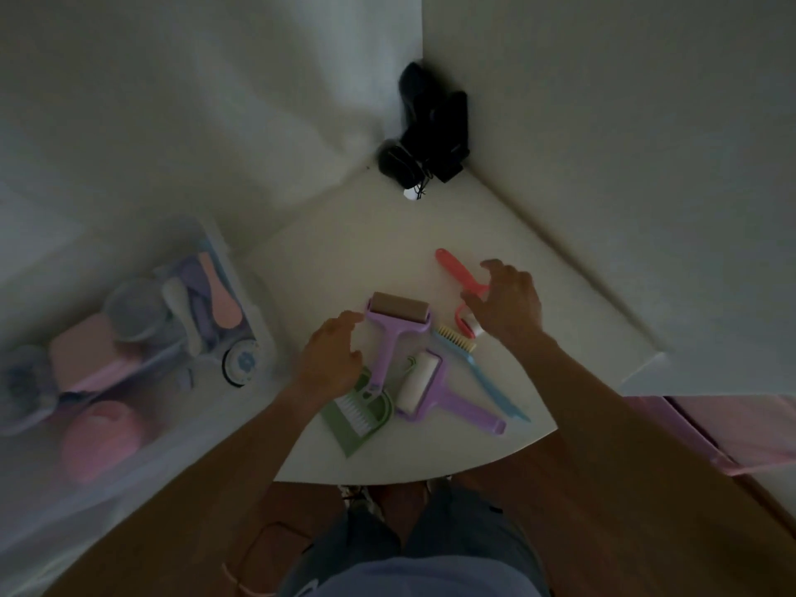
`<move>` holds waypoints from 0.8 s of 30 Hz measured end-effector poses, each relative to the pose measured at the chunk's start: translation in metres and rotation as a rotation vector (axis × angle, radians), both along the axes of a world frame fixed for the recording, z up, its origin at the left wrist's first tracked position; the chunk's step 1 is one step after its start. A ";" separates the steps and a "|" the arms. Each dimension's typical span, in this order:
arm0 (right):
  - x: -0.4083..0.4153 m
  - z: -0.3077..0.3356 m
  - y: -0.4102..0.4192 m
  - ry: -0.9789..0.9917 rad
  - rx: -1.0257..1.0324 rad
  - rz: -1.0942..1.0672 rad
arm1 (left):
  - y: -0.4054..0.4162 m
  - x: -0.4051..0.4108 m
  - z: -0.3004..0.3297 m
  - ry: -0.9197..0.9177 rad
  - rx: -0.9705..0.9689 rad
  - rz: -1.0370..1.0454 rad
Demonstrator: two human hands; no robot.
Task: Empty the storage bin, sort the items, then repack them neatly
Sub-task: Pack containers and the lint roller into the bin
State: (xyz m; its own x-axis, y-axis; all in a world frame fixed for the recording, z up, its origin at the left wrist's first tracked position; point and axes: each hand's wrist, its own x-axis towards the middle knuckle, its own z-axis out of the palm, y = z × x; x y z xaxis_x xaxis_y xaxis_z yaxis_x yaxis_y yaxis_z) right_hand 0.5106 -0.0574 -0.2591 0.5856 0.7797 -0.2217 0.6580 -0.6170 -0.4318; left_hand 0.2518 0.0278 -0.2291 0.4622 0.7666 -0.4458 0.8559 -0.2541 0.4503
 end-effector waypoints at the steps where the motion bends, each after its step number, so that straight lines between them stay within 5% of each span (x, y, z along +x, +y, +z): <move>1: 0.002 -0.006 0.010 -0.024 -0.083 0.049 | -0.003 0.001 -0.003 0.018 -0.014 0.011; 5: 0.006 -0.031 0.032 -0.197 -0.264 0.173 | -0.013 0.012 -0.018 0.089 -0.035 0.035; 10: 0.012 -0.034 0.046 -0.259 -0.204 0.158 | -0.014 0.023 -0.033 0.150 -0.032 0.022; 15: 0.032 -0.001 0.039 0.119 0.231 -0.139 | -0.008 0.034 -0.039 0.127 -0.155 0.141; 19: 0.028 0.032 0.029 0.158 0.292 -0.213 | -0.002 0.050 -0.031 0.034 -0.223 0.241; 24: -0.008 0.083 0.017 0.629 0.518 -0.275 | -0.006 0.081 0.012 -0.387 -0.641 0.687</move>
